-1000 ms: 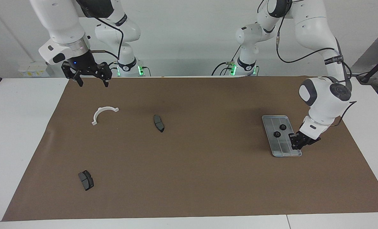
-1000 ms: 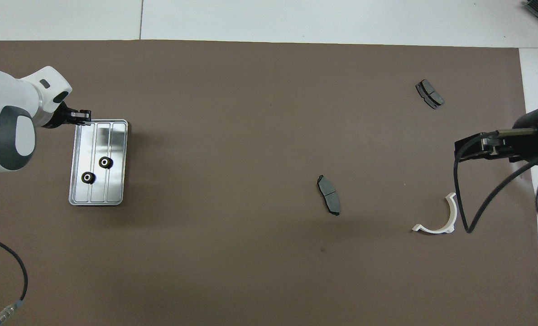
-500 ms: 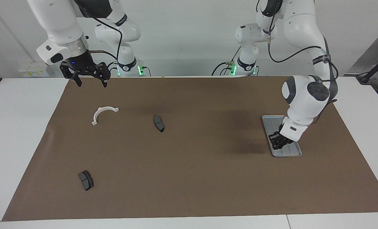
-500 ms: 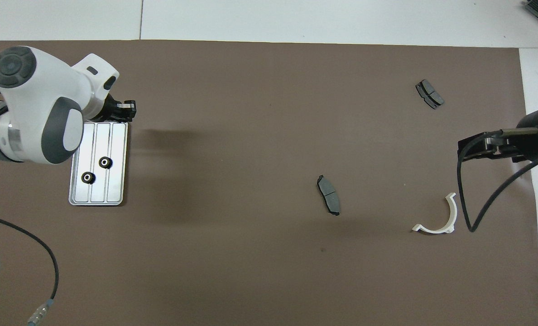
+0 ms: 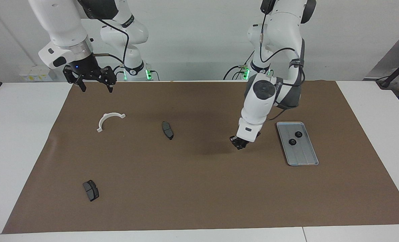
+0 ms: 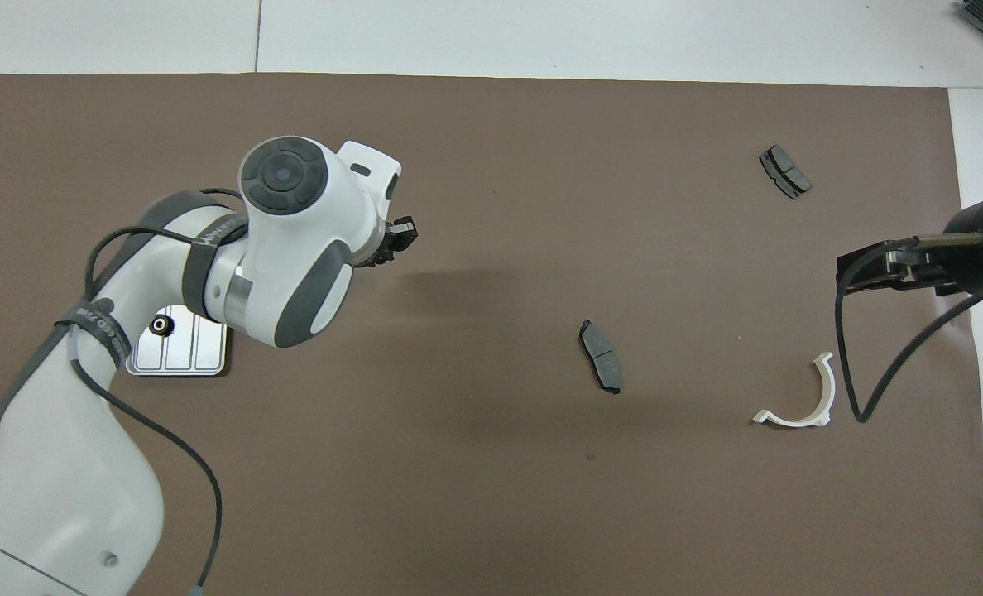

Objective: Place bearing gear from tray to pile
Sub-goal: 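Carry the gear with the left gripper to mid-table and release it, then grasp the gear with the right gripper while the left gripper returns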

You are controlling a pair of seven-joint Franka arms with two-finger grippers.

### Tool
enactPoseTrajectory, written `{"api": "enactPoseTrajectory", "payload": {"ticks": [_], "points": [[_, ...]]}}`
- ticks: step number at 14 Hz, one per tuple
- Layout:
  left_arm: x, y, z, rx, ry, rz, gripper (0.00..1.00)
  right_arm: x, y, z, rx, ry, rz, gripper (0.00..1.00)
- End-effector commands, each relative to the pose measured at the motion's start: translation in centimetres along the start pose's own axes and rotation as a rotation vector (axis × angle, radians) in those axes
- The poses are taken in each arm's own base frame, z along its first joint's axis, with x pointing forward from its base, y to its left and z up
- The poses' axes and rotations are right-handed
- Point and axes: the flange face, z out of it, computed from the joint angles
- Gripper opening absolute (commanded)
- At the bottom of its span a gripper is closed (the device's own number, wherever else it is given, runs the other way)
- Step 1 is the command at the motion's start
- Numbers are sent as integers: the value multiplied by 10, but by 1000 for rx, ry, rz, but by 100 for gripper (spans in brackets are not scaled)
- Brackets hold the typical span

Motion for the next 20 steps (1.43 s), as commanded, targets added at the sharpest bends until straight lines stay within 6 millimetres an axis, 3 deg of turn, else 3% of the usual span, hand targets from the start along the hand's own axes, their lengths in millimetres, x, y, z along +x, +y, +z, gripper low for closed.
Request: {"api": "enactPoseTrajectory", "payload": {"ticks": [1, 3, 5, 6, 8, 10, 11, 12, 13, 15, 18, 20], "points": [[-31, 41, 9, -43, 7, -40, 9, -6, 2, 5, 20, 12, -30, 100], [-65, 69, 29, -62, -48, -29, 10, -7, 2, 9, 20, 20, -27, 100], [-103, 124, 53, -97, -55, -28, 18, -6, 3, 13, 21, 24, -25, 100], [-111, 135, 62, -103, -62, -38, 19, -5, 3, 14, 22, 32, -24, 100], [-111, 140, 61, -118, -57, -37, 29, -2, 1, 19, 22, 35, -26, 100], [-110, 146, 56, -181, -24, -36, 77, 1, -5, 22, 22, 40, -33, 100], [-108, 146, 55, -184, -17, -34, 93, 3, -10, 29, 22, 39, -40, 100], [-100, 140, 53, -179, -14, -39, 100, 5, -19, 31, 23, 43, -53, 100], [-91, 134, 47, -181, -7, -47, 100, 8, -26, 35, 23, 47, -57, 100], [-49, 104, 26, -165, 10, -91, 100, 13, -49, 42, 28, 57, -44, 100], [15, 37, -12, -101, 8, -117, 100, 22, -92, 64, 32, 59, -18, 100], [55, -22, -34, -53, -15, -55, 100, 30, -125, 87, 30, 45, 12, 100]]}}
